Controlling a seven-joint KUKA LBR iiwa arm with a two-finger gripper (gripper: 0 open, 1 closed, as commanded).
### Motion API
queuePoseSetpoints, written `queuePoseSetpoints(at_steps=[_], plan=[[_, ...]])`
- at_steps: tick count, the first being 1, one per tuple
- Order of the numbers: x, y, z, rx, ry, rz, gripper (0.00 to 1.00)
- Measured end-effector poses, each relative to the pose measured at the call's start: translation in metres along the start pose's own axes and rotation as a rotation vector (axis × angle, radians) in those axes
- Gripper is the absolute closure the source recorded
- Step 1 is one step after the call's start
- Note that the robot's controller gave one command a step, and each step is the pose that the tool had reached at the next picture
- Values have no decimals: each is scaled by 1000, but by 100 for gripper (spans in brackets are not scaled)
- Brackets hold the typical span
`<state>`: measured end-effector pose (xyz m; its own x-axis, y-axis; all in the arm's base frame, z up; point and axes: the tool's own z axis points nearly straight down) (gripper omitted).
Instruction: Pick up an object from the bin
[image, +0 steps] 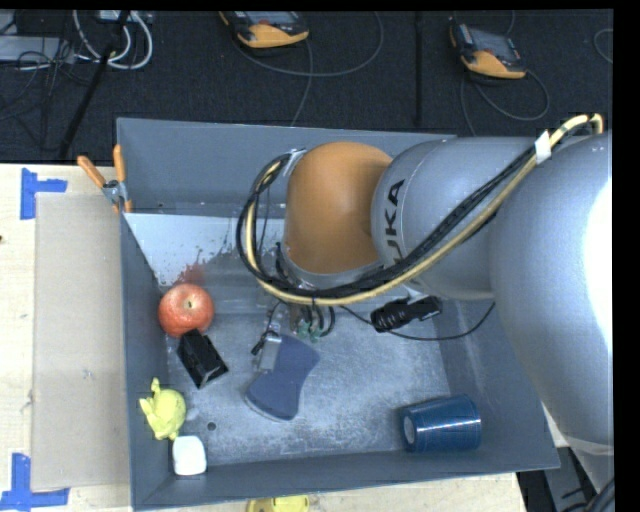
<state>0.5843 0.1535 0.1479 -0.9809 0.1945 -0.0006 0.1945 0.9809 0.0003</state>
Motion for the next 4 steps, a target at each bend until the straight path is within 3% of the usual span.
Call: queuePoseSetpoints(at_steps=[1, 2, 3, 4], plan=[[-16, -25, -2, -1, -1, -97, 0], [-22, -37, 11, 2, 0, -5, 0], [-15, -36, 27, 1, 1, -93, 0], [-3, -39, 42, 0, 1, -77, 0]])
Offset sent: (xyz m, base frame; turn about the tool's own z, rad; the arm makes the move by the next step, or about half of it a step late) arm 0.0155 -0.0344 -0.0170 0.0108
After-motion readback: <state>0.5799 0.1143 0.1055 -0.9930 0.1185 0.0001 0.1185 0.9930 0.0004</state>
